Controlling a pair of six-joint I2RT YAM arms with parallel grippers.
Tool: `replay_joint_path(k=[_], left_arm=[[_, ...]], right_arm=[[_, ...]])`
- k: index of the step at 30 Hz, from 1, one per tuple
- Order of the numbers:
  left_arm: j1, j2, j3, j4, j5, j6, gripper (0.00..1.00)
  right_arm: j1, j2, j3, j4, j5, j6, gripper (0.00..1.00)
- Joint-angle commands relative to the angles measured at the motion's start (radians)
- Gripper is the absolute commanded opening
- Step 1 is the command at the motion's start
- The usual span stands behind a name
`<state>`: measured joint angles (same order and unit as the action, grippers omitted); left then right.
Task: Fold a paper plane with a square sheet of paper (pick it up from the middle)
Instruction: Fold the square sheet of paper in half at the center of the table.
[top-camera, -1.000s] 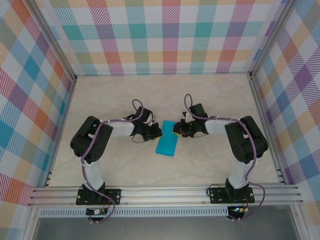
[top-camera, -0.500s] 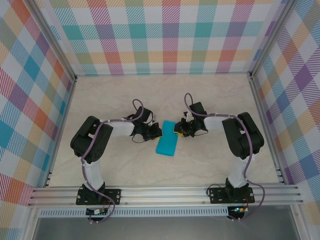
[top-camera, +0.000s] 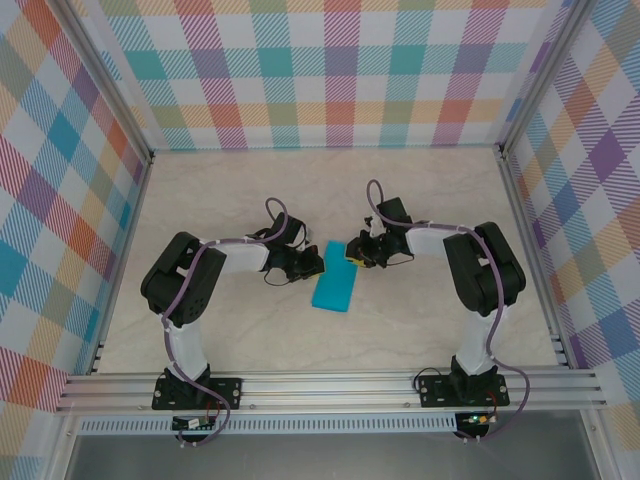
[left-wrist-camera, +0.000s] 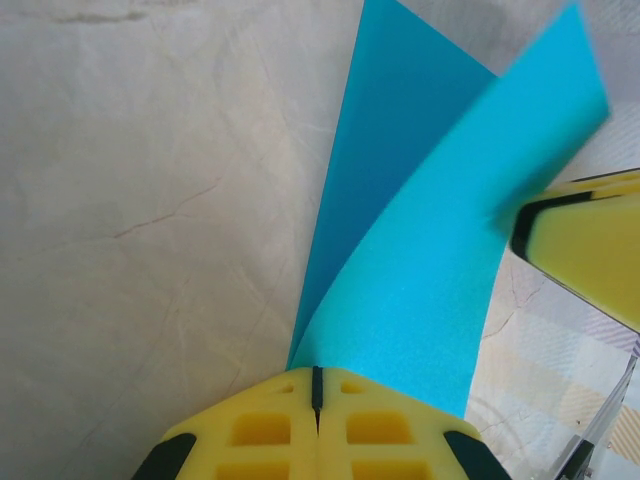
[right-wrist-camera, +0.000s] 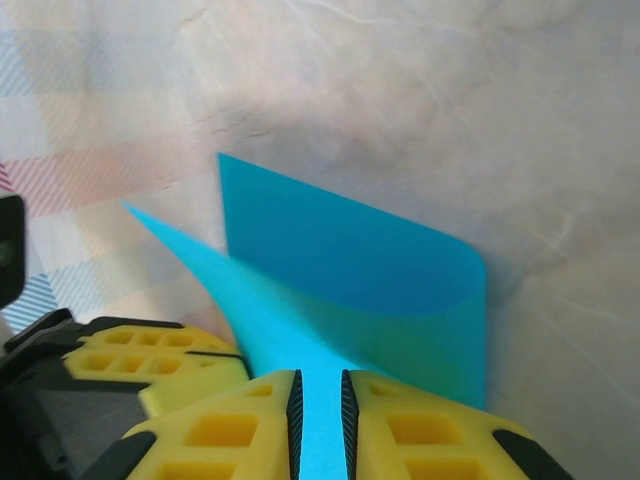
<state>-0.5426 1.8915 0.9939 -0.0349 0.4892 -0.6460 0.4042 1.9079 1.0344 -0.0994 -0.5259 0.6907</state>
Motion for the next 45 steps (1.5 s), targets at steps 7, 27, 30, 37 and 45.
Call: replay_joint_path(k=[7,27,30,37,45], left_arm=[[-0.017,0.059,-0.038,-0.152,-0.111,0.020,0.00],[-0.017,0.063,-0.044,-0.141,-0.108,0.017,0.00],[-0.017,0.064,-0.044,-0.142,-0.109,0.016,0.00],[-0.017,0.062,-0.041,-0.146,-0.106,0.019,0.00],[-0.018,0.060,-0.035,-0.152,-0.107,0.019,0.00]], right_arm=[[-0.009,0.001,0.023,-0.044,0.016,-0.043,0.21],[-0.043,0.073,0.055,-0.076,0.053,-0.049,0.20],[-0.042,0.054,0.063,-0.095,0.068,-0.053,0.20],[-0.050,-0.005,0.114,-0.084,-0.013,-0.057,0.21],[-0.062,0.058,0.127,-0.076,0.010,-0.049,0.21]])
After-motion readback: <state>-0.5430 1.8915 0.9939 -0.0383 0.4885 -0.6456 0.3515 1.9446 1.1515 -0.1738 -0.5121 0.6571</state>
